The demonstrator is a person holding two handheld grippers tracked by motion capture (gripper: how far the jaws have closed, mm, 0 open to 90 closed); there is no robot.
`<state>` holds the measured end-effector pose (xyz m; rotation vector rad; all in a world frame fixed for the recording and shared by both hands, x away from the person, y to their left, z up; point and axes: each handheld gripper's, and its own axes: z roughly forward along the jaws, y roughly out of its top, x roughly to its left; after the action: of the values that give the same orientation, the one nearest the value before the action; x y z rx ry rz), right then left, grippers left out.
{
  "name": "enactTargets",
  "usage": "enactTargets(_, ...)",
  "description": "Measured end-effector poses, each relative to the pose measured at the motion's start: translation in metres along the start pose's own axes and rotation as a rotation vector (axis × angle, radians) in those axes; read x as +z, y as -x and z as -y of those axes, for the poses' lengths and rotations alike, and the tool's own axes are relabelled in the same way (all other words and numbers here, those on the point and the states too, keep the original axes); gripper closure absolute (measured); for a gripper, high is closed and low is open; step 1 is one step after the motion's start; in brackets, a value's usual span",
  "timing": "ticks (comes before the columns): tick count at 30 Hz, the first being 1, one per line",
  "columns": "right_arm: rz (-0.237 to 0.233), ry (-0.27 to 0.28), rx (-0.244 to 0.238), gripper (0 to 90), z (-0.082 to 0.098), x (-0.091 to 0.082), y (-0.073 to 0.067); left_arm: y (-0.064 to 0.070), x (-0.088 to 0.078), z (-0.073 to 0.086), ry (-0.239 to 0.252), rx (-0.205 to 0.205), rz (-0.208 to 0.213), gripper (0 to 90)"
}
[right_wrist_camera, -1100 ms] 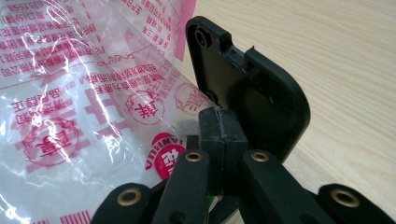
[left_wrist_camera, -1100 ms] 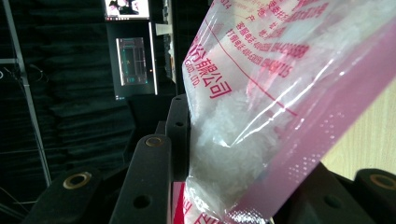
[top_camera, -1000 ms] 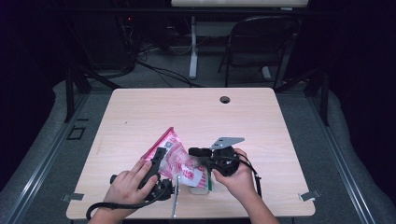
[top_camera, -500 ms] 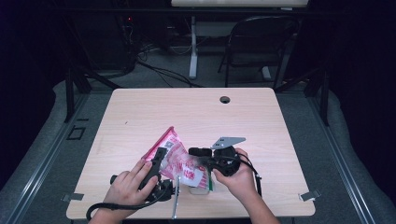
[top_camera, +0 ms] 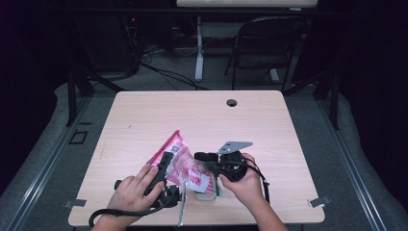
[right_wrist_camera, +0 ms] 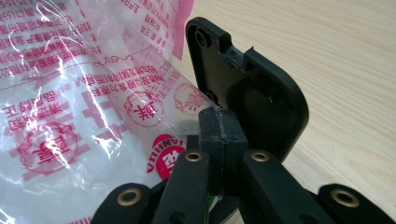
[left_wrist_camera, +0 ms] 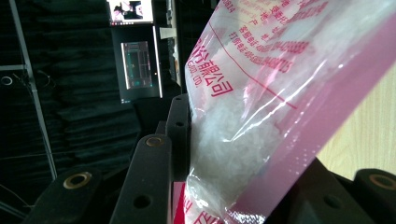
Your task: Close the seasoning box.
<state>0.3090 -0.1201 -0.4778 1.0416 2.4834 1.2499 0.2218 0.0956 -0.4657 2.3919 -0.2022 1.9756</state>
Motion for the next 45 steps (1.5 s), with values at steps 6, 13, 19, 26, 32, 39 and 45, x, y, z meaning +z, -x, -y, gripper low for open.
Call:
enactTargets(6,-0.001,0.001,0.002,90.0,0.0003,0.0008,0.0009,0.0,-0.0001,-0.0005,0.009,0.006,-0.01,71.2)
enactTargets(13,-0.001,-0.004,0.002,90.0,0.0009,0.0027,0.0006,0.0004,-0.0001,-0.0003,0.01,0.008,-0.008,71.3)
enactTargets(19,0.001,-0.007,-0.002,90.0,0.0013,0.0031,0.0007,0.0009,-0.0002,-0.0002,0.01,0.005,-0.004,71.5)
enactTargets(26,-0.001,-0.008,-0.001,90.0,0.0012,0.0031,0.0005,0.0002,-0.0005,0.0,0.015,0.006,-0.008,71.6)
enactTargets(32,-0.001,-0.009,-0.001,90.0,0.0012,0.0029,0.0005,-0.0008,-0.0009,-0.0005,0.017,0.006,-0.01,71.6)
enactTargets(39,0.0,-0.011,-0.001,90.0,0.0009,0.0017,0.0006,-0.0012,-0.001,-0.0004,0.019,0.004,-0.013,71.7)
enactTargets(45,-0.001,-0.01,-0.001,90.0,0.0009,0.0017,0.0007,-0.0007,-0.0011,0.0004,0.017,0.001,-0.011,71.7)
